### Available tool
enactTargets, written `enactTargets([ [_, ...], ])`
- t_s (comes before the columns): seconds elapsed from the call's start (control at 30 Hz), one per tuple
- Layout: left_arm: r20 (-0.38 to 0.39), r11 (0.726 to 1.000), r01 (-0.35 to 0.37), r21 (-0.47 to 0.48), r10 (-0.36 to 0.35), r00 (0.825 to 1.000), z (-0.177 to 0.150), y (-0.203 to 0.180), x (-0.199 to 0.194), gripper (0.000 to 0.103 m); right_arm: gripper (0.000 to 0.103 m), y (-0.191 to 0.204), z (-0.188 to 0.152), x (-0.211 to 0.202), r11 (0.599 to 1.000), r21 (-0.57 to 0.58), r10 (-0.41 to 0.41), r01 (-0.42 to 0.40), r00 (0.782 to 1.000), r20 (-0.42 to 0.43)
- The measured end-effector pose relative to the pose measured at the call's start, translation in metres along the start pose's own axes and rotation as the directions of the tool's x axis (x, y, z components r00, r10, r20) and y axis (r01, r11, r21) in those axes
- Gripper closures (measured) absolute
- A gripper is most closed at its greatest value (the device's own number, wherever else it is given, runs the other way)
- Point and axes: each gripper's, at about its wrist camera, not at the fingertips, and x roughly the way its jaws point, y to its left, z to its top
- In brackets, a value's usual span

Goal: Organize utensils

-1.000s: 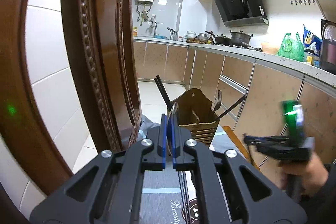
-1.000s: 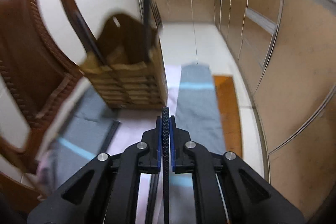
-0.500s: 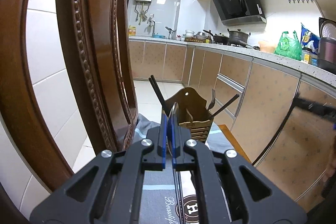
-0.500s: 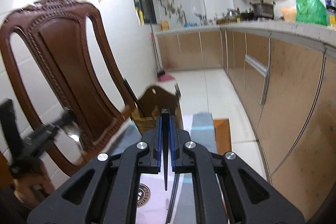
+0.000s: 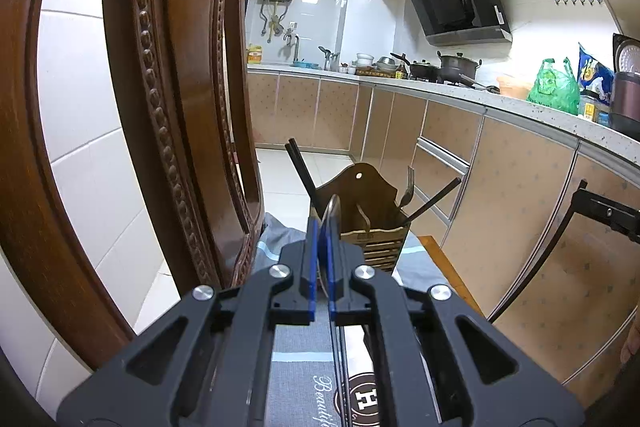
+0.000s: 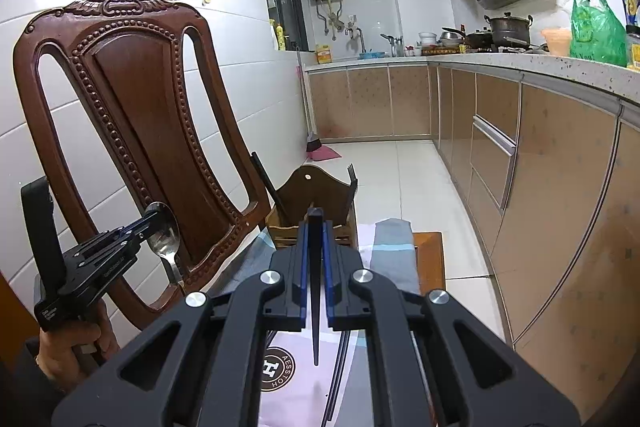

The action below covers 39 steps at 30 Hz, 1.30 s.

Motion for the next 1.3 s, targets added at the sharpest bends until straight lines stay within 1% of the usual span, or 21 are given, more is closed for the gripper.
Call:
enactTargets([
  [0.13,0.008,1.0,-0.013,0.001,0.013,1.0,0.001,0.003,0.0,0.099,0.096,0.005,0.001,0.002,1.0,-0.001,0.005,-0.005,1.0,-0.01],
  [0.27,0.014,1.0,-0.02,-0.005,0.02,1.0,0.002,0.006,-0.001,0.1,0.096,0.011,0.016,0.004,1.0,-0.019,0.003,-0.003,1.0,0.01],
  [0.47,0.019,1.0,-0.019,-0.02,0.02,1.0,0.004,0.01,0.0,0.099,0.096,0.028,0.074,0.025,0.997,-0.067,-0.019,0.025,0.996,0.09],
  [0.5,0.02,1.0,-0.019,-0.022,0.02,1.0,0.004,0.011,0.0,0.099,0.096,0.031,0.087,0.034,0.997,-0.066,-0.028,0.035,0.994,0.11],
  [0.6,0.019,0.999,-0.024,-0.027,0.025,1.0,0.005,0.014,0.002,0.099,0.096,0.035,0.112,0.059,0.996,-0.057,-0.06,0.069,0.987,0.15],
  [0.67,0.017,0.999,-0.022,-0.037,0.023,1.0,0.005,0.017,0.002,0.1,0.096,0.035,0.121,0.079,0.994,-0.046,-0.086,0.095,0.983,0.159],
  [0.77,0.017,0.999,-0.024,-0.039,0.025,1.0,0.005,0.02,0.003,0.1,0.096,0.031,0.124,0.115,0.99,-0.017,-0.134,0.138,0.98,0.15],
  [0.8,0.015,0.999,-0.027,-0.042,0.028,0.999,0.005,0.021,0.005,0.099,0.096,0.027,0.121,0.129,0.989,0.0,-0.147,0.148,0.98,0.133],
  [0.93,0.009,0.998,-0.035,-0.044,0.035,0.999,0.005,0.024,0.008,0.099,0.096,0.008,0.099,0.165,0.984,0.099,-0.153,0.146,0.986,0.071],
  [1.0,0.008,0.998,-0.036,-0.043,0.037,0.999,0.005,0.025,0.009,0.099,0.095,0.0,0.088,0.176,0.983,0.122,-0.144,0.139,0.989,0.033],
  [1.07,0.008,0.999,-0.037,-0.039,0.037,0.999,0.006,0.025,0.009,0.099,0.083,-0.006,0.078,0.183,0.984,0.128,-0.122,0.124,0.992,-0.017],
  [1.1,0.007,0.999,-0.036,-0.037,0.036,0.999,0.006,0.024,0.009,0.099,0.061,-0.011,0.072,0.177,0.985,0.137,-0.104,0.107,0.994,-0.027],
  [1.13,0.005,0.999,-0.037,-0.034,0.037,0.999,0.005,0.023,0.01,0.099,0.035,-0.016,0.066,0.165,0.984,0.156,-0.087,0.088,0.996,-0.009],
  [1.17,0.003,0.999,-0.038,-0.032,0.038,0.999,0.005,0.022,0.01,0.099,0.026,-0.019,0.059,0.147,0.982,0.172,-0.082,0.077,0.996,0.022],
  [1.2,0.001,0.999,-0.037,-0.029,0.037,0.999,0.005,0.021,0.011,0.099,0.017,-0.023,0.051,0.128,0.979,0.187,-0.089,0.078,0.995,0.049],
  [1.23,-0.002,0.999,-0.037,-0.024,0.037,0.999,0.004,0.019,0.012,0.099,0.014,-0.024,0.043,0.112,0.979,0.192,-0.088,0.074,0.994,0.066],
  [1.3,-0.01,0.999,-0.034,-0.017,0.034,0.999,0.004,0.016,0.014,0.099,0.012,-0.026,0.025,0.085,0.981,0.187,-0.071,0.059,0.996,0.058],
])
